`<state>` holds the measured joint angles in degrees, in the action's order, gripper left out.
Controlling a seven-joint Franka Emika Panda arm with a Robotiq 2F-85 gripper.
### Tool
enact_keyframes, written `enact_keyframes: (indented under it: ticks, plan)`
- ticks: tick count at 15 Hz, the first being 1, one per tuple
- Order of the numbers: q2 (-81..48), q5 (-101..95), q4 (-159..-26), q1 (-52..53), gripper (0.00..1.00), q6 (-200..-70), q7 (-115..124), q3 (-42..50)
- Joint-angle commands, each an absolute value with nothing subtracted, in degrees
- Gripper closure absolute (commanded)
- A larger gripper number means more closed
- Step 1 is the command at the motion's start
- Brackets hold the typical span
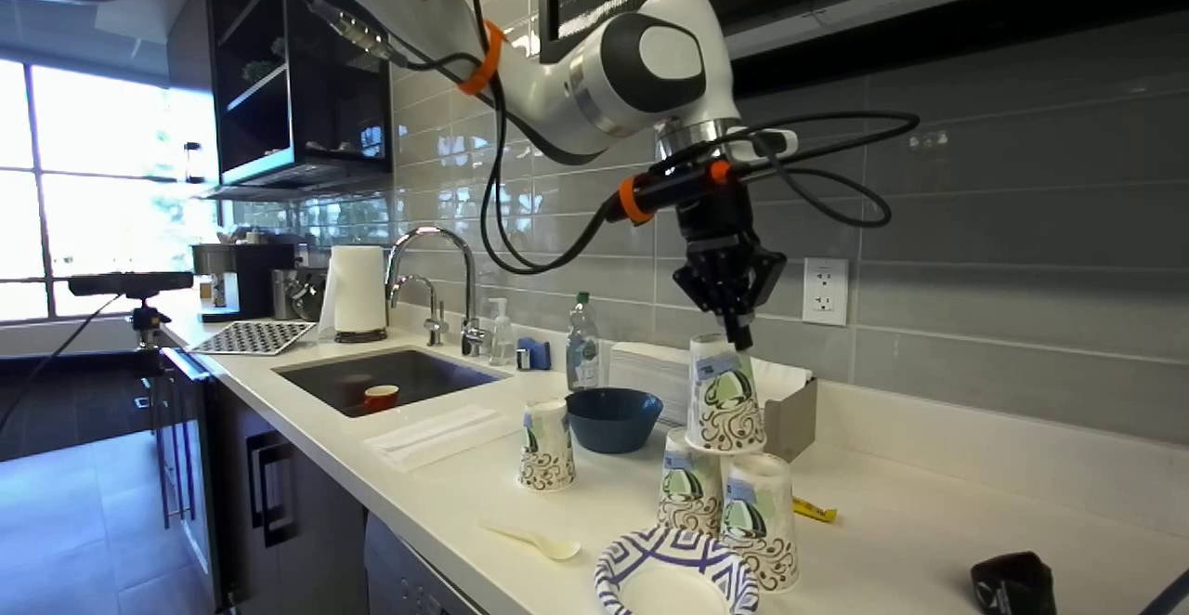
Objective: Stack three coffee cups into a pyramid then put the fourth coffee cup on top of the coffee cup at the top.
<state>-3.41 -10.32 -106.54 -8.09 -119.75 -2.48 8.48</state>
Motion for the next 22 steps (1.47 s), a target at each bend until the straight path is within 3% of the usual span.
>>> enact_keyframes:
  ticks: [1,20,21,22]
  plan:
    - [-5.8,-8.1,-103.1,-8.8,0.99,-118.4,-4.2,8.8]
    - [-7.9,-6.4,-101.2,-8.9,0.99,-117.2,-4.6,9.0]
    - [-7.0,-8.7,-101.6,-8.9,0.73,-118.0,-3.1,9.4]
    - [-6.8,-8.9,-101.5,-8.9,0.71,-118.0,-3.0,9.5]
